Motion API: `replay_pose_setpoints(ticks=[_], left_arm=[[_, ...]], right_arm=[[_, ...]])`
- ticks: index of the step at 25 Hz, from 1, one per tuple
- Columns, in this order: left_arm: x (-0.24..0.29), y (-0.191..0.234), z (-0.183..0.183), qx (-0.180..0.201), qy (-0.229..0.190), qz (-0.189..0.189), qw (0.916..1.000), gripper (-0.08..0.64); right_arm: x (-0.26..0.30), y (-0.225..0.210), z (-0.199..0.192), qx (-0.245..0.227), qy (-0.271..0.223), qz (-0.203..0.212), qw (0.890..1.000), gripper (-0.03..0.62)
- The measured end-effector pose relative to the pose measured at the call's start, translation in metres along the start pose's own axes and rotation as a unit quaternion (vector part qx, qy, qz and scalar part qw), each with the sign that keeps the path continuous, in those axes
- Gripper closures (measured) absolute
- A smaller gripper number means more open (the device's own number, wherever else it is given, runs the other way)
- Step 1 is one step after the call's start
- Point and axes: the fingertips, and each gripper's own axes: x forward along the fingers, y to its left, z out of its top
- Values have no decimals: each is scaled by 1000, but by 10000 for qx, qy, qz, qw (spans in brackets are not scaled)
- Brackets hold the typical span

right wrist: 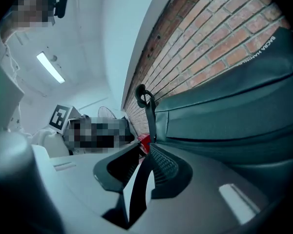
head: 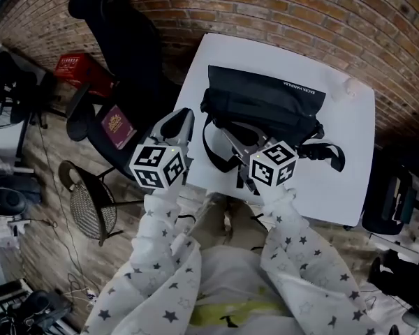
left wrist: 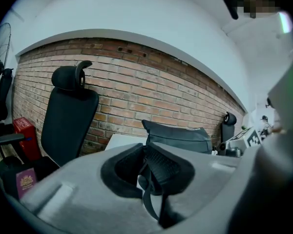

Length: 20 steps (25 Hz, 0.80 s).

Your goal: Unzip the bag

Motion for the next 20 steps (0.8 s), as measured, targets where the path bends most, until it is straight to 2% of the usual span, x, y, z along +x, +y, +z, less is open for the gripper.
replay_pose_setpoints(ticks=[4, 10, 20], left_arm=[[16, 1, 4, 58, 73, -348, 9994, 514], [41, -4, 2, 105, 191, -903, 9957, 423], [62, -4, 5, 264, 235, -1694, 9849, 362]], right_arm=[[14, -4, -9, 106, 91, -167, 9998, 494], [26, -15, -25, 278, 137, -475, 9984, 466], [48, -14, -39, 6, 243, -979, 9949, 475]])
